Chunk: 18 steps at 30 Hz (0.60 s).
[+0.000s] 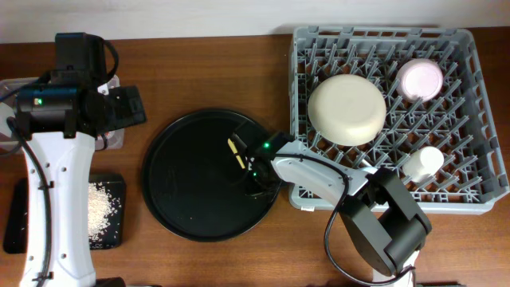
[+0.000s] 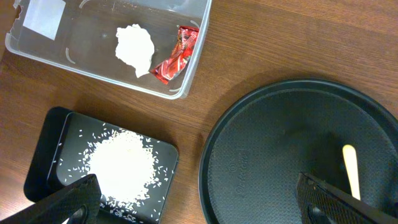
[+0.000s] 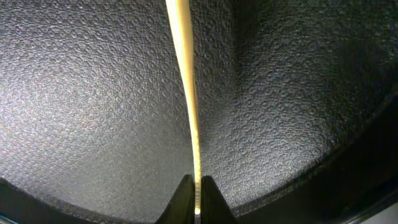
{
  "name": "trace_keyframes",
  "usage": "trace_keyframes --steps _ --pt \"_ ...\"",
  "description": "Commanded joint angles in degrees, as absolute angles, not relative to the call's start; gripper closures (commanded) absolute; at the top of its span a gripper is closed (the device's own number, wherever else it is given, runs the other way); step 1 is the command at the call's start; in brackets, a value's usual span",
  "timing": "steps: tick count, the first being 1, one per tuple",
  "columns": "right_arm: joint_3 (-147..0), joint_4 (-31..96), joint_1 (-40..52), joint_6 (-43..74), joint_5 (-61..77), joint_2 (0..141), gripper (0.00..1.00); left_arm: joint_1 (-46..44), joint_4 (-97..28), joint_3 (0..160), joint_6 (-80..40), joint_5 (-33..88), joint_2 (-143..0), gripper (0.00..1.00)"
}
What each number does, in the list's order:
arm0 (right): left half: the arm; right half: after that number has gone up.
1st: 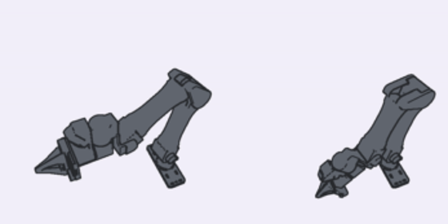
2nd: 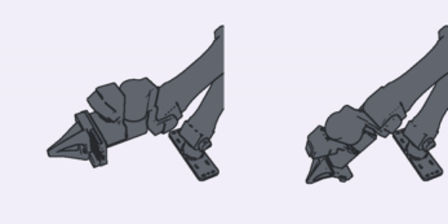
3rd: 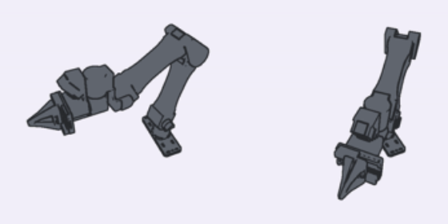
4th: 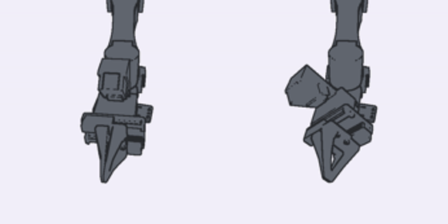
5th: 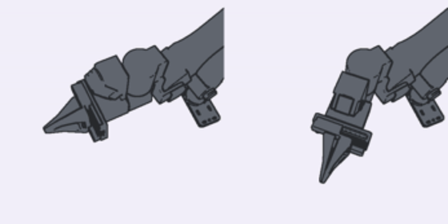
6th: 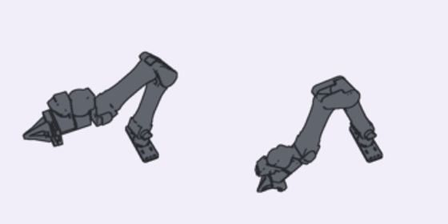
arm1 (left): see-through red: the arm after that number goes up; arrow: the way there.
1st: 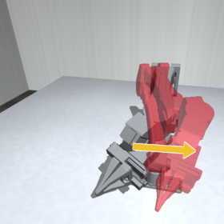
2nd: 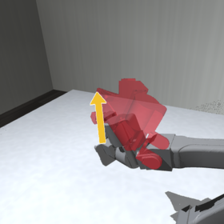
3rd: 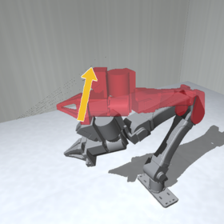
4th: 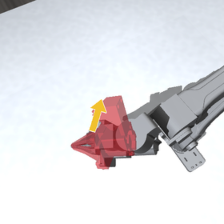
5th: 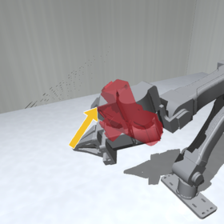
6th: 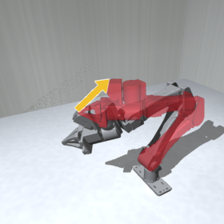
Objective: Sort waste into correct bins and load items into the dishwasher rack
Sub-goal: 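Grasp the yellow knife on the tray with the right gripper, then place the yellow knife upright in the rack beside the plate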
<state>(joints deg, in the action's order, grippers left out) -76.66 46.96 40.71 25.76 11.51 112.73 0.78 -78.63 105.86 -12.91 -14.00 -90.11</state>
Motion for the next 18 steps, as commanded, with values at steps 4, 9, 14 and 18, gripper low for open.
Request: trace_keyframes --steps 4,9,14,18 --pt "-83.07 53.15 38.85 24.08 8.97 107.83 0.96 0.91 -78.54 106.32 -13.23 -14.61 -89.97 0.01" --pt "-87.35 68.66 28.86 24.08 -4.93 89.65 0.96 0.91 -78.54 106.32 -13.23 -14.61 -89.97 0.01" --pt "-87.31 75.02 9.98 18.28 -14.98 81.52 0.96 0.91 -78.54 106.32 -13.23 -14.61 -89.97 0.01" --pt "-84.18 73.65 0.16 10.07 -14.87 87.05 0.96 0.91 -78.54 106.32 -13.23 -14.61 -89.97 0.01"
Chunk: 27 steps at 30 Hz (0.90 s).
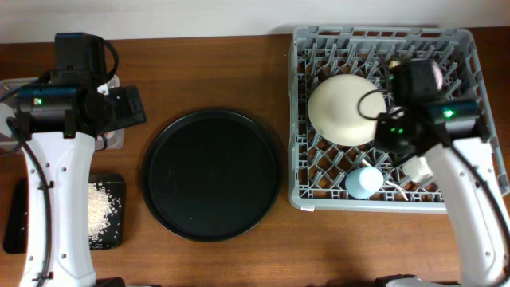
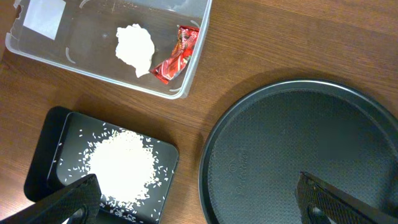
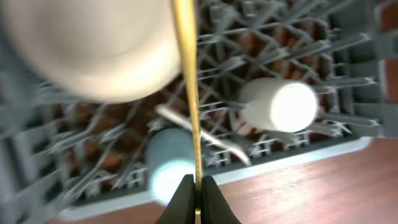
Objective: Sort waste into correct bins and load items into the dishwasher rack
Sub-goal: 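Place the yellow knife upright in the rack beside the plate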
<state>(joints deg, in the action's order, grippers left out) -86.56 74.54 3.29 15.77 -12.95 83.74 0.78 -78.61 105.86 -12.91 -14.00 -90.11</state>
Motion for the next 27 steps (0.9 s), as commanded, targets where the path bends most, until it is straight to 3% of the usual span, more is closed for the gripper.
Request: trace_keyframes --steps 1,8,17,18,19,22,27 --pt "-83.48 73.43 -0.97 7.70 -14.85 88.90 0.96 0.91 -78.54 106.32 -13.23 -14.61 -89.97 0.01" --pt "-83.24 69.63 -6.55 4.69 -14.59 101.14 0.96 0.91 -78.54 106.32 -13.23 -14.61 -89.97 0.01" --pt "-83.24 68.10 -6.46 1.91 -9.02 102.06 0.96 0.91 -78.54 106.32 -13.23 -14.61 -89.97 0.01" --pt "-83.24 68.10 -6.46 1.93 -9.02 102.06 0.93 0.91 -78.54 106.32 -13.23 -14.61 -89.97 0.01" --pt "-83.24 68.10 -6.46 1.93 -8.99 102.06 0.72 0.91 -78.54 106.32 -13.23 -14.61 -89.97 0.01" --pt "-83.29 67.85 -6.46 1.93 -8.99 102.06 0.54 0.91 -78.54 106.32 -13.23 -14.61 -89.97 0.01" --pt "-87.07 70.46 -6.46 1.91 -5.74 101.91 0.57 0.91 -78.54 106.32 -13.23 -14.61 -89.97 0.01"
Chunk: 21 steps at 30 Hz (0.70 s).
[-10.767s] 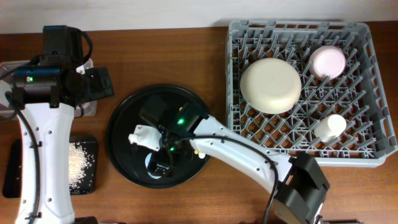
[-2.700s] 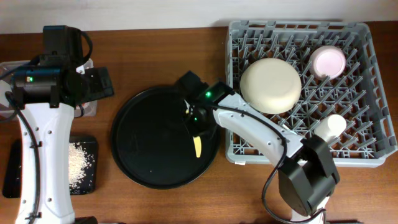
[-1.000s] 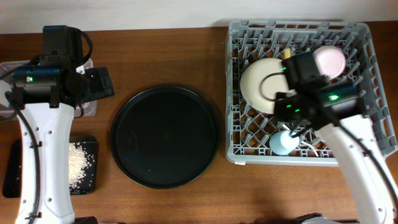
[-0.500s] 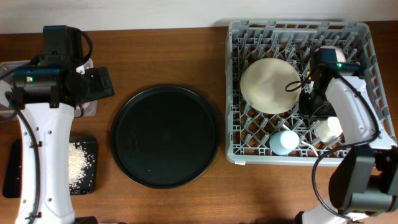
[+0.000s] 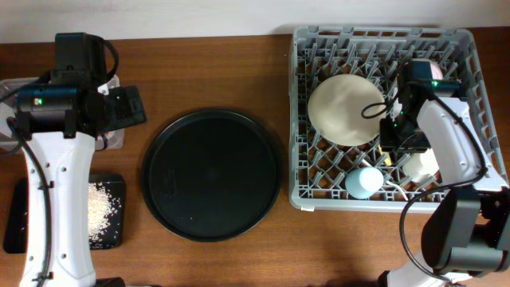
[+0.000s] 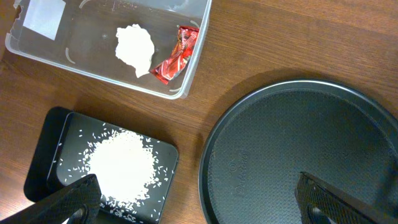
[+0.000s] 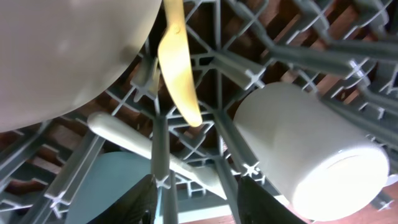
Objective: Sort waste into correct bins and load items into the dishwasher rack
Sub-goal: 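Place the yellow knife upright in the rack beside the plate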
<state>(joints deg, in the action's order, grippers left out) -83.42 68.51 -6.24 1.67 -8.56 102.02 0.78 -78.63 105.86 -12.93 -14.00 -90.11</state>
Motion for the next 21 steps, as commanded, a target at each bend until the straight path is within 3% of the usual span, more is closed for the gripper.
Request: trace_keyframes --steps 1,3,4,5,6,21 --pt "-91.20 74.11 -6.46 1.89 -4.36 101.41 0.57 0.91 -78.54 106.32 -13.23 -14.61 -89.97 0.01" --pt "-97.41 79.85 -6.37 1.63 -0.27 99.68 0.56 0.91 -78.54 106.32 -13.23 -14.61 -89.97 0.01" --pt "-100.49 82.74 -6.35 -0.10 4.49 97.82 0.49 0.91 -78.54 106.32 -13.23 -14.61 -89.97 0.01" --pt "-101.30 83.24 -6.35 -0.21 7.25 96.27 0.32 0.91 -78.54 106.32 -13.23 -14.61 -89.97 0.01" --pt "-101.30 83.13 -6.37 -0.21 8.47 95.13 0.00 0.91 -78.54 106.32 -13.23 -14.61 -89.97 0.01" --pt "-101.25 83.94 -6.42 -0.21 8.40 94.39 0.02 0.93 -78.54 106.32 -13.23 -14.61 -89.97 0.01"
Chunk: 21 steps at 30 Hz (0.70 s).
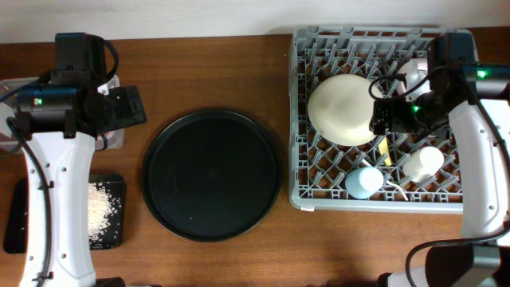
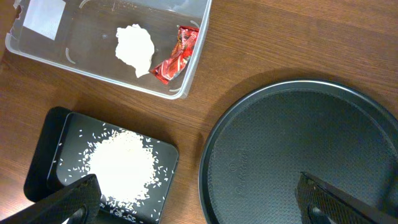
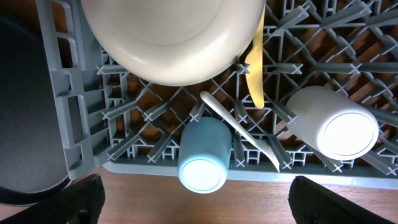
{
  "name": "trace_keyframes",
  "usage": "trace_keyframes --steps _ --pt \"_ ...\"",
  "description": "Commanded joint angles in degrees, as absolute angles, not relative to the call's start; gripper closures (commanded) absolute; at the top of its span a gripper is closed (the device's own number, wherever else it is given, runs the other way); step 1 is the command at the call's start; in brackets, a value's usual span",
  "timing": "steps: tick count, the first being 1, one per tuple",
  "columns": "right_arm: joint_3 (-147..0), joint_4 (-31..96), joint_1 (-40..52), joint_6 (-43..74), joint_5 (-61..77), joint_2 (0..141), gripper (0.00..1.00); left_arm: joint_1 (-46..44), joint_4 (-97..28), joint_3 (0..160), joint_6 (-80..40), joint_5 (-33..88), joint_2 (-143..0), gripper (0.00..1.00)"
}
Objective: Sort waste into correct bins and load items into the dishwasher rack
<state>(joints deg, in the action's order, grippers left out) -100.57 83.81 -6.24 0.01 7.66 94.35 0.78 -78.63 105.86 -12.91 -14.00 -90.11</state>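
The grey dishwasher rack (image 1: 374, 205) holds a cream bowl (image 1: 344, 109), a white cup (image 1: 423, 163), a blue cup (image 1: 364, 182), a white spoon (image 3: 241, 130) and a yellow utensil (image 3: 255, 70). The utensil lies between the bowl and the white cup. My right gripper (image 1: 384, 116) hangs open and empty above the rack (image 3: 62, 93); its fingertips (image 3: 81, 200) frame the blue cup (image 3: 202, 165). My left gripper (image 1: 127, 108) is open and empty over the table's left side. The round black tray (image 1: 211, 175) is bare.
In the left wrist view, a clear bin (image 2: 37, 48) holds a crumpled white paper (image 2: 135, 48) and a red wrapper (image 2: 176, 56). Below it, a black box (image 2: 53, 134) holds white rice (image 2: 121, 163). The tray (image 2: 298, 155) lies to its right.
My right gripper was open low in the rack, close to the yellow utensil. Now it is higher, with more of the rack in its view. The utensil stays in the rack. The left arm is unchanged.
My right gripper was shut on the yellow utensil on the black tray. Then it held the utensil over the rack, the tray left bare. Then it was open with the utensil lying beside the bowl. Now it hangs higher, empty.
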Motion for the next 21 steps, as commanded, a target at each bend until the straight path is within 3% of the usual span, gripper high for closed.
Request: trace_keyframes --steps 1,14,21 --pt "-101.25 83.94 -6.42 -0.19 8.40 94.39 0.02 0.91 -78.54 106.32 -13.23 -14.61 -89.97 0.01" --pt "-101.21 83.77 -6.42 -0.19 8.40 94.21 0.02 0.91 -78.54 106.32 -13.23 -14.61 -89.97 0.01" --pt "-101.21 83.00 -6.39 -1.30 5.17 84.03 0.02 0.91 -78.54 106.32 -13.23 -14.61 -89.97 0.01"
